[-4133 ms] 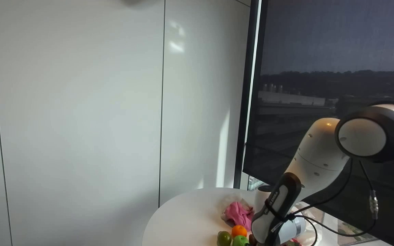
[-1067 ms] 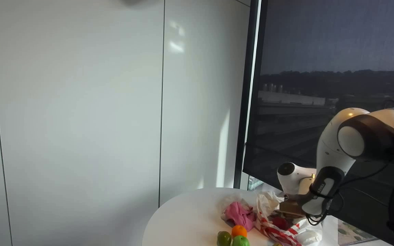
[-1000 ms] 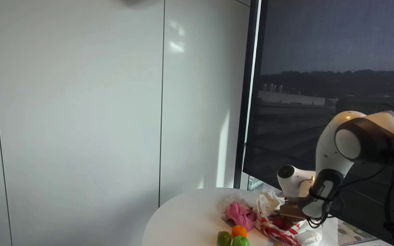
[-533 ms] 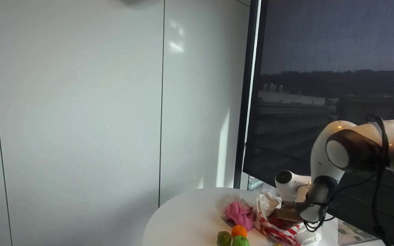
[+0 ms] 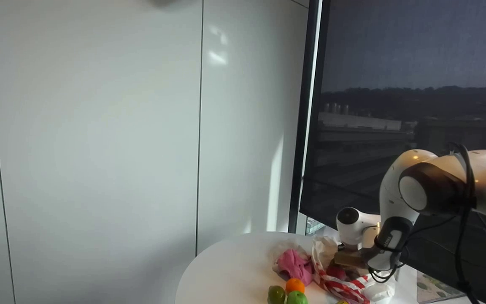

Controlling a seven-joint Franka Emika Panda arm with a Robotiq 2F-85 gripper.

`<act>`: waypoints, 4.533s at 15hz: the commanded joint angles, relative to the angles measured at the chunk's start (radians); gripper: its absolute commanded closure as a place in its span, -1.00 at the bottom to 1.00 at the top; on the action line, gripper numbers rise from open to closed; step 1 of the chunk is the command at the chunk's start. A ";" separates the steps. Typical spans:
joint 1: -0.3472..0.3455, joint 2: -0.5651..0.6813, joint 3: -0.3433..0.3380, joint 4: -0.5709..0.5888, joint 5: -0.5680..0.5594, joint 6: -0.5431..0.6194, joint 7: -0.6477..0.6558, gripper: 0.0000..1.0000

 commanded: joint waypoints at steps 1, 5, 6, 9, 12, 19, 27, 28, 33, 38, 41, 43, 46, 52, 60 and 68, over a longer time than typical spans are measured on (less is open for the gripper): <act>-0.033 0.052 0.013 0.028 0.017 0.080 0.034 0.75; -0.050 0.088 0.014 0.031 0.016 0.160 0.070 0.77; -0.051 0.097 0.008 0.033 0.011 0.184 0.082 0.78; -0.079 0.110 0.025 0.022 0.030 0.230 0.091 0.81; -0.085 0.096 0.031 -0.001 0.025 0.257 0.099 0.09; 0.025 -0.046 -0.035 -0.114 -0.021 0.261 0.136 -0.97; -0.072 -0.263 0.192 -0.342 0.227 -0.058 -0.031 -1.00; -0.067 -0.255 0.182 -0.332 0.231 -0.068 -0.016 -1.00; -0.073 -0.218 0.136 -0.293 0.364 -0.117 -0.024 -1.00; -0.078 -0.151 0.092 -0.243 0.450 -0.091 -0.056 -1.00; -0.066 -0.103 0.065 -0.209 0.499 -0.081 -0.075 -1.00; -0.061 -0.072 0.049 -0.185 0.535 -0.068 -0.094 -1.00; -0.049 -0.034 0.026 -0.153 0.580 -0.031 -0.131 -1.00; -0.061 0.047 0.031 -0.096 0.710 0.014 -0.237 -1.00; -0.041 0.086 0.032 -0.087 0.866 0.051 -0.393 -0.48; -0.013 0.068 0.011 -0.111 0.939 0.051 -0.490 0.76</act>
